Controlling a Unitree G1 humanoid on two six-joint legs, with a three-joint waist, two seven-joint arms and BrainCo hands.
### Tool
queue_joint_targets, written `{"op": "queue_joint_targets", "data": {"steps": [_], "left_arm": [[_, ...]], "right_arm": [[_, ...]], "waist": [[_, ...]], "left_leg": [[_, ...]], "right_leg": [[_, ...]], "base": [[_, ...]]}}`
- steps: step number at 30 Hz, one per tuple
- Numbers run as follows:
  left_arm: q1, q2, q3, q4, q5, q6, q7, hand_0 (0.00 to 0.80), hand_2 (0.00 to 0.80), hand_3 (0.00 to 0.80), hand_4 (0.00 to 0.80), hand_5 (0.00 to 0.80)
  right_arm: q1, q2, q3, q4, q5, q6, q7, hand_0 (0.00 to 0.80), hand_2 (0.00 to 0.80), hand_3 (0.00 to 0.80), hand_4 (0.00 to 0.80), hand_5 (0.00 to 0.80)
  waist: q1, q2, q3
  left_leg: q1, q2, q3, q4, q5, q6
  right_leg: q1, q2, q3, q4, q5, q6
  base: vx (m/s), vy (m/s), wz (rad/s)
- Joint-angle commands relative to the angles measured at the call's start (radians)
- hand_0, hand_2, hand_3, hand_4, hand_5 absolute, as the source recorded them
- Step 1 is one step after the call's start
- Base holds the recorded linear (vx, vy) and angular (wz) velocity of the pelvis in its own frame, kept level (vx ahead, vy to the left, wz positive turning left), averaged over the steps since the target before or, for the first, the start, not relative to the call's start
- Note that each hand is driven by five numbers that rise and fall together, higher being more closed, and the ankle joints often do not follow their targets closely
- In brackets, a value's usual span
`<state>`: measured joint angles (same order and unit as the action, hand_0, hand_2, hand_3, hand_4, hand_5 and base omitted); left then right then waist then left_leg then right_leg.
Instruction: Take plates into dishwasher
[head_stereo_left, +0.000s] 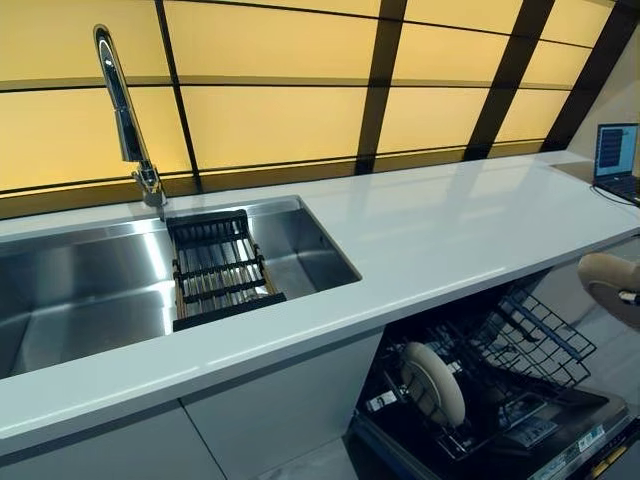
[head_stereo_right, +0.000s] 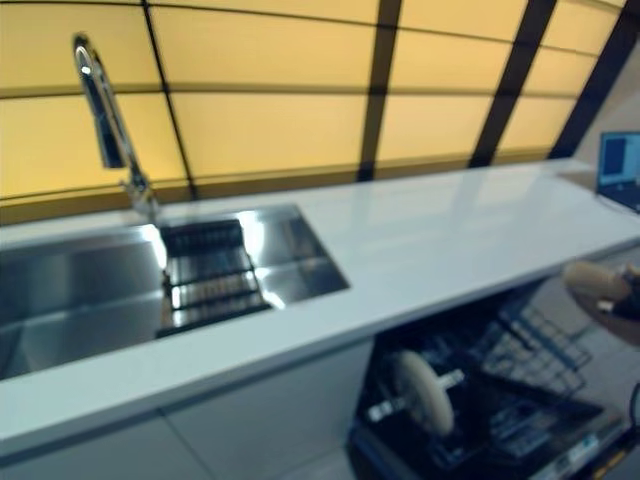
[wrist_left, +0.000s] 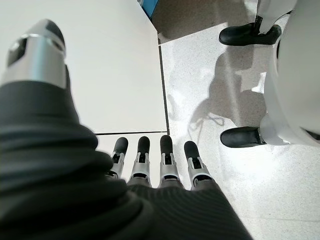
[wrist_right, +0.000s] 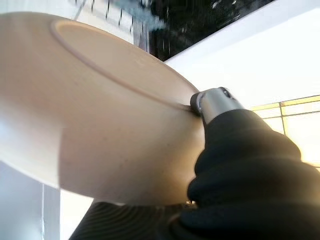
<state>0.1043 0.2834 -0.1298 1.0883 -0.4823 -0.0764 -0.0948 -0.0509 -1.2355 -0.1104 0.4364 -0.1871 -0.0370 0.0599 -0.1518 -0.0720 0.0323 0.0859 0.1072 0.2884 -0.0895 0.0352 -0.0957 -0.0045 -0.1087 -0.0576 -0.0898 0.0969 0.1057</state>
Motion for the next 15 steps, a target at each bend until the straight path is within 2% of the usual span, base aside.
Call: {"op": "queue_joint_targets", "data": {"steps": [1,15], "left_arm": [[-0.052,0.019,0.035,0.040,0.065,-0.026,-0.012,0.000,0.000,0.000,0.000,0.000],[-0.057,0.002,0.041,0.033,0.075,-0.027,-0.008,0.000,0.000,0.000,0.000,0.000]], "right_arm": [[-0.055,0.052,-0.043,-0.013,0.072,0.030,0.007,0.800,0.800,0.800,0.800,0.800],[-0.069,0.280,0.022,-0.046,0.176,0.141,0.062,0.800,0.800,0.800,0.800,0.800]], "waist": [[0.026,-0.046,-0.007],[0.034,-0.024,0.006]], "left_leg": [[0.020,-0.044,-0.021,0.002,-0.052,0.050],[0.022,-0.045,-0.022,0.002,-0.051,0.052]], "right_leg": [[0.029,0.025,-0.039,0.002,0.016,0.059],[0.033,0.020,-0.050,0.002,0.014,0.051]], "base": [[-0.002,-0.015,-0.10],[0.000,-0.001,-0.01]]}}
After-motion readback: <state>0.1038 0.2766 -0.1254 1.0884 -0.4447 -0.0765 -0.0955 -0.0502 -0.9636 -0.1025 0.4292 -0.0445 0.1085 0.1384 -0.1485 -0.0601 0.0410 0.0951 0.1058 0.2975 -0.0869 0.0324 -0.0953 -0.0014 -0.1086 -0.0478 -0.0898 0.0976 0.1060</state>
